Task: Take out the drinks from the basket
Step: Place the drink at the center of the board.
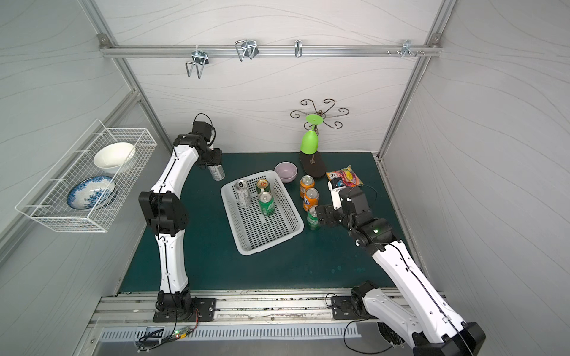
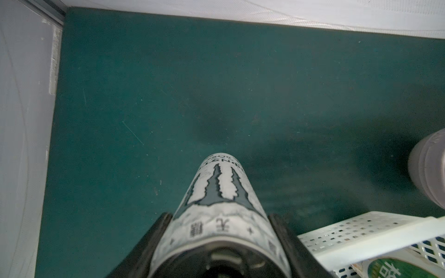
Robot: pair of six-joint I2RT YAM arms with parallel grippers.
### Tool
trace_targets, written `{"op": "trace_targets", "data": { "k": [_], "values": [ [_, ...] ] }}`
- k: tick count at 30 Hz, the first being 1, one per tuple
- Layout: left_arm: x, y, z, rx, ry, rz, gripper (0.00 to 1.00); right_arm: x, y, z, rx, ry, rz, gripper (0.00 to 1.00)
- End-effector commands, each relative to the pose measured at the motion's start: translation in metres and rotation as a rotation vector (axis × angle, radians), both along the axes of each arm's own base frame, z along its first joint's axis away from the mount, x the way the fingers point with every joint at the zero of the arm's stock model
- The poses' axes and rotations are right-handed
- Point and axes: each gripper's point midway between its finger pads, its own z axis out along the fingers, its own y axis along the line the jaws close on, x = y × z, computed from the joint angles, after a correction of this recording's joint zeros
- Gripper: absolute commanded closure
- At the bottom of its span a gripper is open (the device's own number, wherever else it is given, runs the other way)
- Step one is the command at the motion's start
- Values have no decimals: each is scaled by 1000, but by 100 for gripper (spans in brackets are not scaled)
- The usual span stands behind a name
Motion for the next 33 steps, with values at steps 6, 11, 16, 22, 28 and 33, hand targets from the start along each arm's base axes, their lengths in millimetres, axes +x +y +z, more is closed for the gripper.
{"op": "trace_targets", "data": {
  "k": [6,11,16,22,28,33],
  "values": [
    [21,-1,0,-18,-58,-11,61,-4,-2,-12,-18,41,5,1],
    [21,-2,-17,-19,-28,-17,60,-5,0,-13,-14,48,13,1],
    [20,-2,-29,-15,-2,-20,58,-5,-1,-13,-16,47,13,1],
    [19,-3,-44,-20,21,-18,57,-5,-1,-13,-16,46,12,1],
    [19,-4,-52,-30,29,-13,54,-5,-1,-13,-17,47,11,1],
    [17,-4,-52,-34,33,-11,42,-5,-1,-12,-15,43,14,1]
  ]
}}
